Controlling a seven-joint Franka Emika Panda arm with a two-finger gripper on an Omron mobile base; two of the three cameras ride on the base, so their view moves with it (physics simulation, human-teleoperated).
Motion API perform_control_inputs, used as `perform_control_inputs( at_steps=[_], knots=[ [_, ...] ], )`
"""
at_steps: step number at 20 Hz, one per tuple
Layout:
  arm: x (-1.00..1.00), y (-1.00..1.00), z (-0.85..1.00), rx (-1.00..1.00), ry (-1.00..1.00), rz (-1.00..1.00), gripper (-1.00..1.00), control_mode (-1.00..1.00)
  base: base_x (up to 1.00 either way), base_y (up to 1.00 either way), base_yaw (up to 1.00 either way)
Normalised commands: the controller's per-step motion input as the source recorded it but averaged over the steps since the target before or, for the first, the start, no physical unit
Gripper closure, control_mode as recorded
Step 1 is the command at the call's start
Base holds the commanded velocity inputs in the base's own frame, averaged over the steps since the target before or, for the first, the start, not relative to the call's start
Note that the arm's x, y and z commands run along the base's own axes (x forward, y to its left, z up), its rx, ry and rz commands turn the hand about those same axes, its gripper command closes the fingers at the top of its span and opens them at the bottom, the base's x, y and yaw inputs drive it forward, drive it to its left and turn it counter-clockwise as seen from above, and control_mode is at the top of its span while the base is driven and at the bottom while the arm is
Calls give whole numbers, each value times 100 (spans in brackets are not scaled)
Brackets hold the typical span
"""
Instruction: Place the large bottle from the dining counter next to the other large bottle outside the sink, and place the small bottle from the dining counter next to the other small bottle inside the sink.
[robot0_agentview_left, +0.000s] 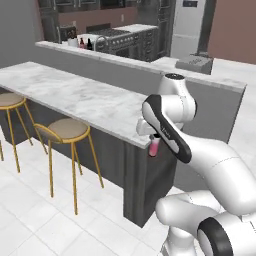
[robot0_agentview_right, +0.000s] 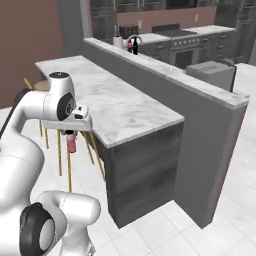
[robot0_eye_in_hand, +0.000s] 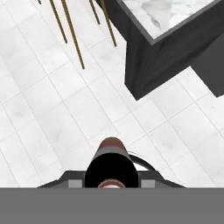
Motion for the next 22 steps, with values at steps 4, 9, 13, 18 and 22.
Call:
perform_control_inputs(
  at_steps=[4, 9, 13, 18, 22],
  knots=[
    [0, 0, 0, 0, 0, 0, 100, 100, 1, -78, 35],
    [0, 0, 0, 0, 0, 0, 100, 100, -42, -94, 22],
    [0, 0, 0, 0, 0, 0, 100, 100, -54, -100, 21],
    [0, 0, 0, 0, 0, 0, 100, 100, -50, -100, 21],
    [0, 0, 0, 0, 0, 0, 100, 100, -7, -100, 21]
  ],
)
